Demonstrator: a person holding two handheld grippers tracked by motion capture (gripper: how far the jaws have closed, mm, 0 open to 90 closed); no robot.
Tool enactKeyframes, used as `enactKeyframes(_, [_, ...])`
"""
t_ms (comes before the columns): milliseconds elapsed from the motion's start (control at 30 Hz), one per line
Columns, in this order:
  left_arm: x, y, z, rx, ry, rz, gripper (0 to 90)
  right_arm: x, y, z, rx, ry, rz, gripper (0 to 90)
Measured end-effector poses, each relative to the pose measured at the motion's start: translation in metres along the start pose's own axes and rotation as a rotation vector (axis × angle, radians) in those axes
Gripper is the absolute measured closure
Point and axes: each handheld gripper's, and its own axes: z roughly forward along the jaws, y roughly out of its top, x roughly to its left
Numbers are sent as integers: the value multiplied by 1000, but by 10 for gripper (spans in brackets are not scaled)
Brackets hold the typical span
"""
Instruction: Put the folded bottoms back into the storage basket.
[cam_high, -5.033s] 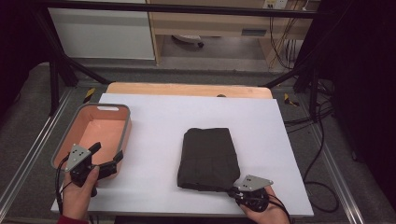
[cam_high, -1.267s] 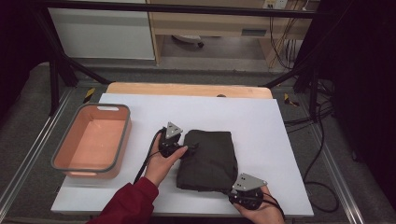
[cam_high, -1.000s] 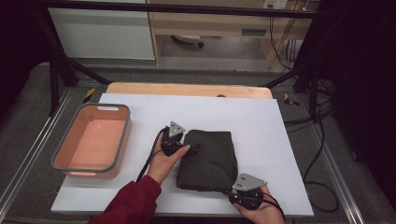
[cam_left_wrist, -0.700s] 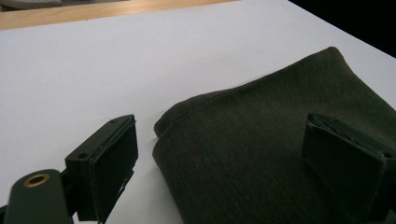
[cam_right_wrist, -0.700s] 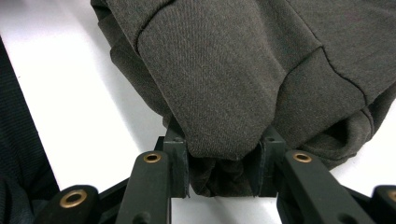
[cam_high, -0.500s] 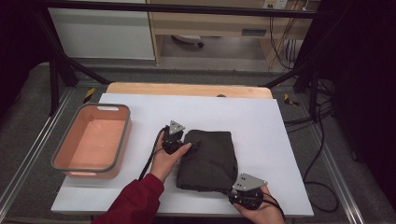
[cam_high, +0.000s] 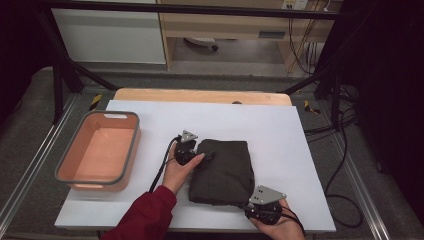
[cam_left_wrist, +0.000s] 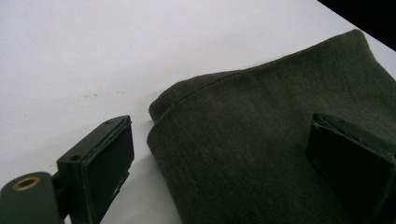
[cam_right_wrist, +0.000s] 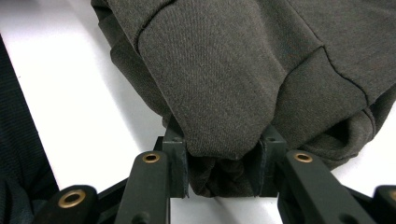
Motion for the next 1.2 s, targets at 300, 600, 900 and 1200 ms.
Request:
enactKeyframes(300, [18,10,-4,-13,86,24,181,-1,0,0,-1,3,0,651])
enactKeyframes(600, [18,1,11,71,44,-14,186,-1,0,0,-1,4,6,650])
enactKeyframes(900, [14,6,15,129,35,-5,216,-1,0,0,2,8,11,649])
enactKeyframes(1200, [9,8,13,141,-51,-54,546,-2,1,1,4,13,16,655])
